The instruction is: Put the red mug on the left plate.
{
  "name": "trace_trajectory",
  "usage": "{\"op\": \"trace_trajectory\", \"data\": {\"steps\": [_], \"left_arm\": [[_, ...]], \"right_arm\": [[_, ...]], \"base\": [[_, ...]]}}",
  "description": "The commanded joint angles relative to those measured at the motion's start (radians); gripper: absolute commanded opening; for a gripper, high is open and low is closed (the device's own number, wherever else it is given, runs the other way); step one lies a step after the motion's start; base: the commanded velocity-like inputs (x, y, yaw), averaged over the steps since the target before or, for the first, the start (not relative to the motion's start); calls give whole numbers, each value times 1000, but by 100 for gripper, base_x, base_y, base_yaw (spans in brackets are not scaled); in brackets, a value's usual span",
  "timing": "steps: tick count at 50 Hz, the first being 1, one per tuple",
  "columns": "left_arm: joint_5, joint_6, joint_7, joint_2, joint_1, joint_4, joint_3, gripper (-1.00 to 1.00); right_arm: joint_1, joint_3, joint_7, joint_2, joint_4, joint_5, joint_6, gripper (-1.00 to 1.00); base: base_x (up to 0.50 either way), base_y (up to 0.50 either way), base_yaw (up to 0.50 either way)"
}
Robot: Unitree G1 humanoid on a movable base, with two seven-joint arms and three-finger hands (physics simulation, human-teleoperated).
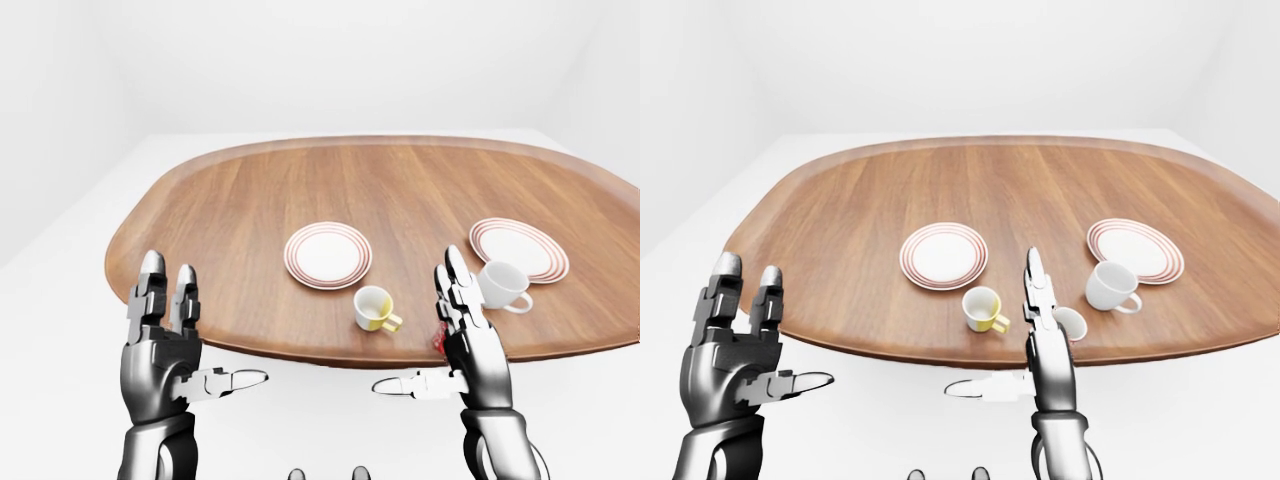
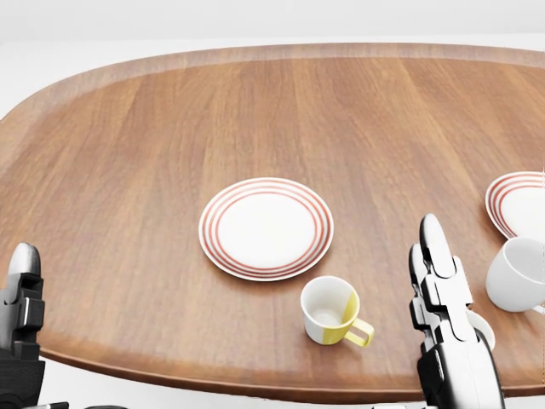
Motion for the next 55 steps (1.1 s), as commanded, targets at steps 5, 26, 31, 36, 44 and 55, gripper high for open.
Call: {"op": "trace_trajectory", "data": {"steps": [5,26,31,36,44,55], "left_arm": [[0,0,0,1,-3,1,0,100],[5,0,-1,1,-3,4,-3,100],[3,0,-1,2,-3,6,-2,100],[3,0,0,2,-4,7,-3,100],[4,0,1,2,-5,7,-4,100],[4,0,-1,3,-2,9,-6,100]], "right_arm": [[-3,-2,3,0,2,7,-2,100],[-1,-1,0,1,-3,5,-2,100],[-2,-1,-1,1,-4,3,3,100],[4,-6,3,1,-3,19,-16,100],[4,-7,6,2,-2,23,-20,100],[1,-4,7,1,2,16,-15,100]], "base": [[50,14,0],[50,14,0],[50,17,0],[50,12,0],[50,-3,0],[50,-5,0]]}}
